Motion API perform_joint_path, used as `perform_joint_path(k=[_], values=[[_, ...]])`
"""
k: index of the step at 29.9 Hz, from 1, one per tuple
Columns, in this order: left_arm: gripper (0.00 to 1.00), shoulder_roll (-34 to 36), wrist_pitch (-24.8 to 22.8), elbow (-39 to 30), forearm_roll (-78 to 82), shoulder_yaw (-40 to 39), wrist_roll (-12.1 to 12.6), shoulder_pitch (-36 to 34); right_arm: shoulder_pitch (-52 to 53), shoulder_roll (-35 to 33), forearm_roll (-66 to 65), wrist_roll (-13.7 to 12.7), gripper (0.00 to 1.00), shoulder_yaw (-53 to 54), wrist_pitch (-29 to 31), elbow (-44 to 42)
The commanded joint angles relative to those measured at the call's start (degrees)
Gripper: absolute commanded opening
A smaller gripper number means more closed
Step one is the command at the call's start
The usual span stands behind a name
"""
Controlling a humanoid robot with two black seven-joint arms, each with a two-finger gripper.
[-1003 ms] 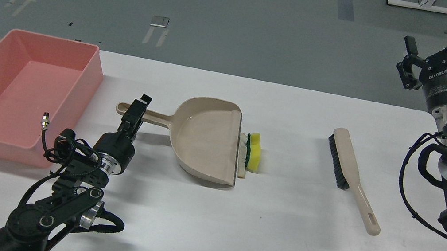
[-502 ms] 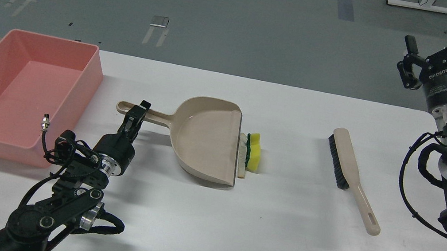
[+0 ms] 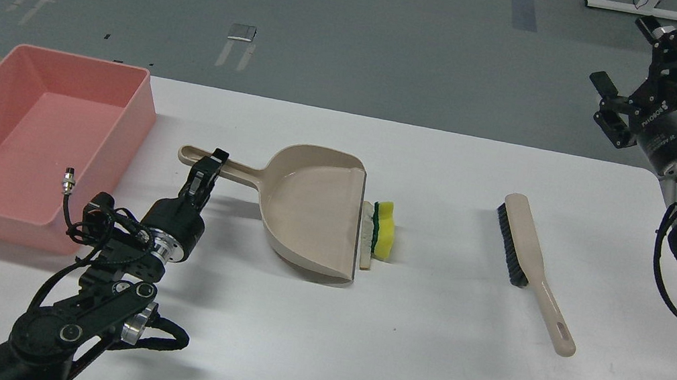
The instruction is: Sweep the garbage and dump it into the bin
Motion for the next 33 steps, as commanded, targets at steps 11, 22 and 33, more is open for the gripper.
perform_joint_path(k=[11, 22, 33], values=[[0.00, 0.1, 0.0, -0.5, 0.0, -0.1, -0.1, -0.1, 7.2, -23.6, -24.6, -8.1, 1.00, -22.8, 0.6, 21.7], [0.00, 0.0, -0.1, -0.5, 0.0, 0.0, 0.3, -1.9, 5.4, -32.2, -41.9, -8.8, 1.00, -31.0, 0.7, 38.0], [0.00, 0.2, -0.2, -0.7, 0.0, 0.0, 0.4, -1.9, 3.0, -31.4, -42.0, -12.4, 0.92, -31.2, 0.7, 37.9]])
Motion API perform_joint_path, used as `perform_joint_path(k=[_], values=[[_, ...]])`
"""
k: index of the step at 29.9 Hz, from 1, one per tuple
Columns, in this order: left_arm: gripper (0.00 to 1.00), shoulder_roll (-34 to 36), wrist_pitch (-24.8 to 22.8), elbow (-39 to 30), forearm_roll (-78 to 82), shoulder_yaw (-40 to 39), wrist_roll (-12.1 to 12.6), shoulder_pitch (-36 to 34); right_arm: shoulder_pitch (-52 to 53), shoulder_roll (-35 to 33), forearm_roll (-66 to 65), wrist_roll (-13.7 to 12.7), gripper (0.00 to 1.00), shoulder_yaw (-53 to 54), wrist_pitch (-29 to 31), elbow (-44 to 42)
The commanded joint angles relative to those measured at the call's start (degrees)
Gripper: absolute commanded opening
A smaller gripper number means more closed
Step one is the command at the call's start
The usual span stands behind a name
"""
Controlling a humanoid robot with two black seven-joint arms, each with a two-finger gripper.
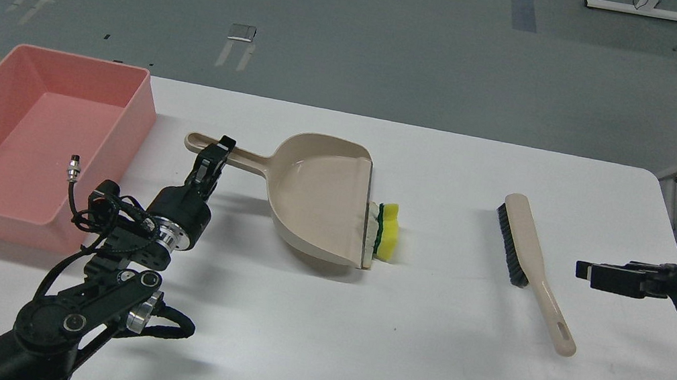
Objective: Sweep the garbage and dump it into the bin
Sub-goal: 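Grasp the wooden brush handle with the right gripper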
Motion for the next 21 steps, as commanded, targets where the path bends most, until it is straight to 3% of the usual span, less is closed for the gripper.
perform_joint_path(k=[1, 21], values=[[0.00, 0.2, 0.0, 0.0, 0.0, 0.0, 0.0, 0.0, -0.7, 0.6, 0.2, -0.3, 0.91, 0.0, 0.0, -0.1], [0.00, 0.2, 0.1, -0.6, 0.0, -0.2, -0.3, 0.1, -5.6, 3.7, -0.1, -0.6, 0.87, 0.0, 0.0, -0.1]])
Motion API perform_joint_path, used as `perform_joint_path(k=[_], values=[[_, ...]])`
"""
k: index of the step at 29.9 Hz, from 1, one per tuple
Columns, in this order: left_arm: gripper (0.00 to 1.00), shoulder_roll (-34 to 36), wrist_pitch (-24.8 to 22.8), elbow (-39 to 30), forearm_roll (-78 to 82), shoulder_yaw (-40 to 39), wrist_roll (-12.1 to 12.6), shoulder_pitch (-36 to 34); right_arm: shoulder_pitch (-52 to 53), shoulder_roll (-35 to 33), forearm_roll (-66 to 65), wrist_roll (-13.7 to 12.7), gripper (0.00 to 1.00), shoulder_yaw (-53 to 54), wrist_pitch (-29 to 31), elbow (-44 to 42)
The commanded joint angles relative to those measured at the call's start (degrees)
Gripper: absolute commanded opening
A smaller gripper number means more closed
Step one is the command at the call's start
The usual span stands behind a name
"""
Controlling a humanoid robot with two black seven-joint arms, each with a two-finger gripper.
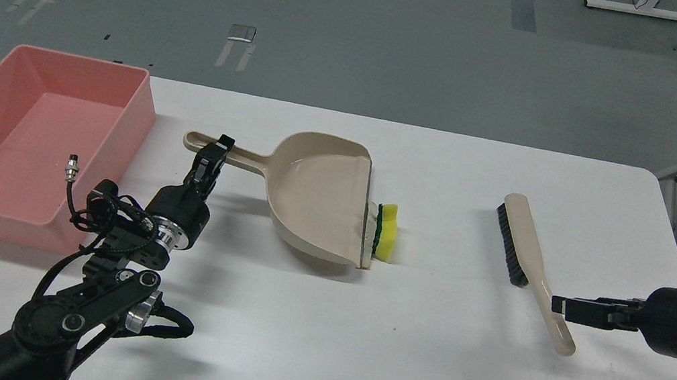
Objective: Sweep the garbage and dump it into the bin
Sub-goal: 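Grasp the wooden brush handle with the right gripper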
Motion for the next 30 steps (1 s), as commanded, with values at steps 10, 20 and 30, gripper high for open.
perform_joint_path(k=[10, 20, 30], values=[[0.00, 0.1, 0.0, -0.4, 0.0, 0.1, -0.1, 0.0, -1.9, 1.0, -0.5, 0.0, 0.74, -0.1, 0.0, 0.0], [0.00, 0.1, 0.0, -0.4, 0.0, 0.0, -0.3, -0.1, -2.5, 1.1, -0.4, 0.0, 0.51, 0.0, 0.0, 0.1], [0.00, 0.3, 0.0, -0.4, 0.0, -0.1, -0.3, -0.1, -2.4, 1.1, -0.2, -1.8, 0.30, 0.0, 0.0, 0.2]])
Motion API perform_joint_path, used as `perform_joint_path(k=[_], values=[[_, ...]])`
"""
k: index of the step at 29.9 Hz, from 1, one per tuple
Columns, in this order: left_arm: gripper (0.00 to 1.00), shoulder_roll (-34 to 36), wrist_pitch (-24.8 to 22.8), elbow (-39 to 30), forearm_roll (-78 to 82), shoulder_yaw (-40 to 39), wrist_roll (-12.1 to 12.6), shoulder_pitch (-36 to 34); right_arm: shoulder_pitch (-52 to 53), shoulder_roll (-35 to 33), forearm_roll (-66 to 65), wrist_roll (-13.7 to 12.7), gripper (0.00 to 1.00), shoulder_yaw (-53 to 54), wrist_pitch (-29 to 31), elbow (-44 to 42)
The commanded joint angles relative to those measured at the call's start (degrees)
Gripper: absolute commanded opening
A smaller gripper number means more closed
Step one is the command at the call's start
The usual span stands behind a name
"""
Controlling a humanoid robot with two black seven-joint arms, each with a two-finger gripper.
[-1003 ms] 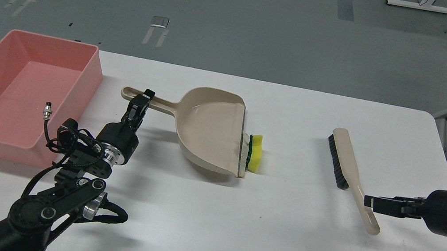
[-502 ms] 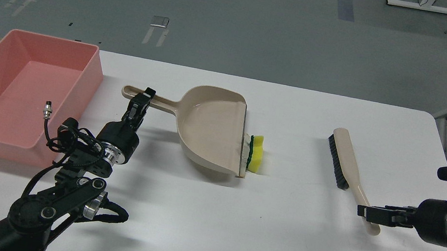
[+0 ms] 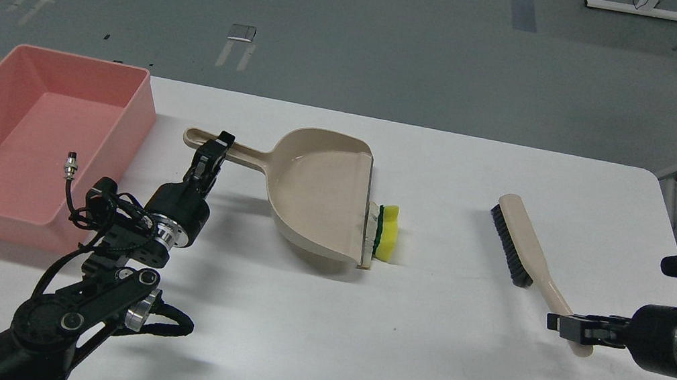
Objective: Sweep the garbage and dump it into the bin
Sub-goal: 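Grasp the wooden brush handle with the right gripper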
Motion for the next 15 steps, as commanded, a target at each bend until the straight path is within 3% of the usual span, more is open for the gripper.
perform_joint_path(k=[1, 11, 15], values=[[0.00, 0.0, 0.0, 0.0, 0.0, 0.0, 0.0, 0.0, 0.0, -0.1, 0.1, -0.7, 0.26, 0.0, 0.0, 0.1], [0.00, 0.0, 0.0, 0.0, 0.0, 0.0, 0.0, -0.1, 0.2, -0.2, 0.4, -0.7, 0.01, 0.2, 0.1, 0.2], [0.00, 0.1, 0.0, 0.0, 0.0, 0.0, 0.0, 0.0, 0.5, -0.2, 0.5, -0.7, 0.00, 0.6, 0.1, 0.3]])
